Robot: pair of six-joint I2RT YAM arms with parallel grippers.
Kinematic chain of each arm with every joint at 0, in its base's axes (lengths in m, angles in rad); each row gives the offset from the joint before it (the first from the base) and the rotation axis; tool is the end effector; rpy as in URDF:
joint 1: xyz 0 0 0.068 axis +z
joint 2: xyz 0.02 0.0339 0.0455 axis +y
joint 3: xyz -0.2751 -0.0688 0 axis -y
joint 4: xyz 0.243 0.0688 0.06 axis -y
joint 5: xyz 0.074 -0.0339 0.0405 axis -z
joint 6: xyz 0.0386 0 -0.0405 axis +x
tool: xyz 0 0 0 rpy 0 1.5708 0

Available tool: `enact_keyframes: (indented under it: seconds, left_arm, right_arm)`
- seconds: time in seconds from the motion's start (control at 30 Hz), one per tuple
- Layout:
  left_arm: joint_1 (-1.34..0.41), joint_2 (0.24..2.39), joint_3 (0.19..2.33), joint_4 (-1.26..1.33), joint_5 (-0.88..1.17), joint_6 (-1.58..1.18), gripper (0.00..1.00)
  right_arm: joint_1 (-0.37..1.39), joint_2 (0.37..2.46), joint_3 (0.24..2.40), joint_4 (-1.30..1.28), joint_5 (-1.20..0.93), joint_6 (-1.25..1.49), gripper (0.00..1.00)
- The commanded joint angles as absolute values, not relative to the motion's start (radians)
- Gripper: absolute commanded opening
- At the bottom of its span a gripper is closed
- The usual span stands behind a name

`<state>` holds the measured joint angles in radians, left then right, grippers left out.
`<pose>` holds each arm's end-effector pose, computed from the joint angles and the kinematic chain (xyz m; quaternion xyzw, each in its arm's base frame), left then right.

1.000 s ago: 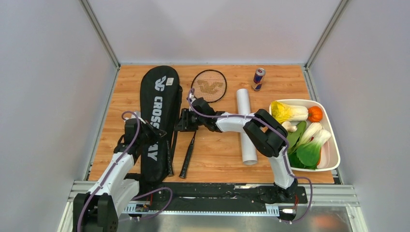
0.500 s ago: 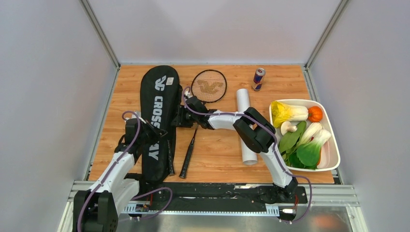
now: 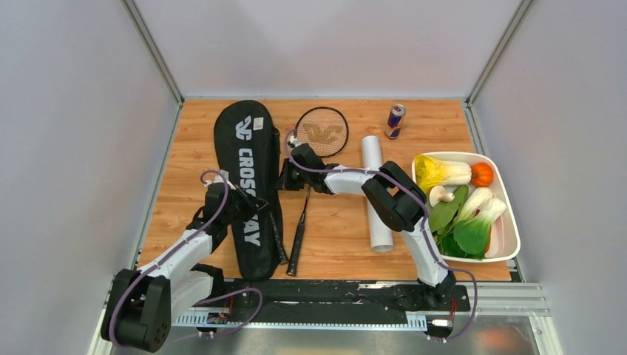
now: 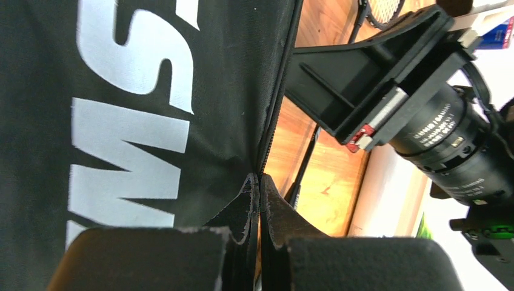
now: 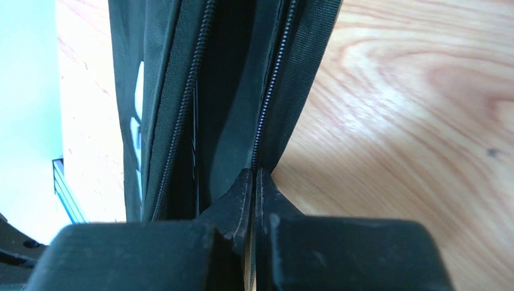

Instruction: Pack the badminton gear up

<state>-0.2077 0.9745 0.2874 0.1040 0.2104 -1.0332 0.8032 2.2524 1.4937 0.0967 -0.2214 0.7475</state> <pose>0.1791 -0.0460 0.1718 -0.3057 0.8221 -0.3493 0.3298 0.3404 0.3650 0.1349 -0.0733 0.8913 0.3762 0.2421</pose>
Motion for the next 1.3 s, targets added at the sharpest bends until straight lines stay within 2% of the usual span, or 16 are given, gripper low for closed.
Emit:
enact_keyframes:
  seconds: [0.0,0.1,0.13,0.17,0.23,0.37,0.53,0.6,0.63,0.7,0.83,1.03,1.27]
  left_arm:
    - [-0.23,1.031,0.347,0.122,0.186,-1.013,0.0]
    - [-0.23,1.061,0.391,0.067,0.131,-0.968,0.0]
    - [-0.23,1.065,0.409,0.042,0.125,-0.953,0.0]
    - [-0.23,1.07,0.416,0.035,0.121,-0.948,0.0]
    - [-0.229,1.072,0.422,0.028,0.13,-0.943,0.0]
    - [-0.23,1.066,0.412,0.03,0.148,-0.944,0.0]
    - [-0.23,1.073,0.405,0.038,0.169,-0.934,0.01]
    - [-0.231,1.082,0.419,0.016,0.178,-0.913,0.12]
    - [-0.231,1.085,0.434,-0.026,0.179,-0.891,0.38]
    - [-0.243,1.089,0.465,-0.103,0.164,-0.853,0.54]
    - [-0.35,1.055,0.5,-0.232,0.058,-0.809,0.56]
    - [-0.49,0.997,0.509,-0.325,-0.081,-0.82,0.54]
    - [-0.619,1.048,0.536,-0.413,-0.217,-0.84,0.56]
  right_arm:
    - [0.753,2.171,1.461,0.078,-0.193,0.656,0.0]
    - [0.743,2.165,1.463,0.074,-0.275,0.616,0.01]
    - [0.741,2.16,1.464,0.067,-0.319,0.598,0.1]
    - [0.743,2.142,1.455,0.049,-0.357,0.586,0.24]
    - [0.75,2.085,1.399,0.043,-0.39,0.566,0.39]
    - [0.769,1.963,1.27,0.051,-0.441,0.525,0.49]
    - [0.808,1.903,1.139,0.13,-0.532,0.552,0.48]
    - [0.829,1.901,1.117,0.143,-0.537,0.561,0.48]
    - [0.841,1.901,1.105,0.151,-0.536,0.567,0.48]
    - [0.851,1.904,1.08,0.178,-0.535,0.587,0.48]
    - [0.868,1.913,1.043,0.239,-0.545,0.626,0.45]
    - [0.883,1.918,1.027,0.261,-0.539,0.65,0.4]
    - [0.883,1.843,0.949,0.288,-0.488,0.68,0.38]
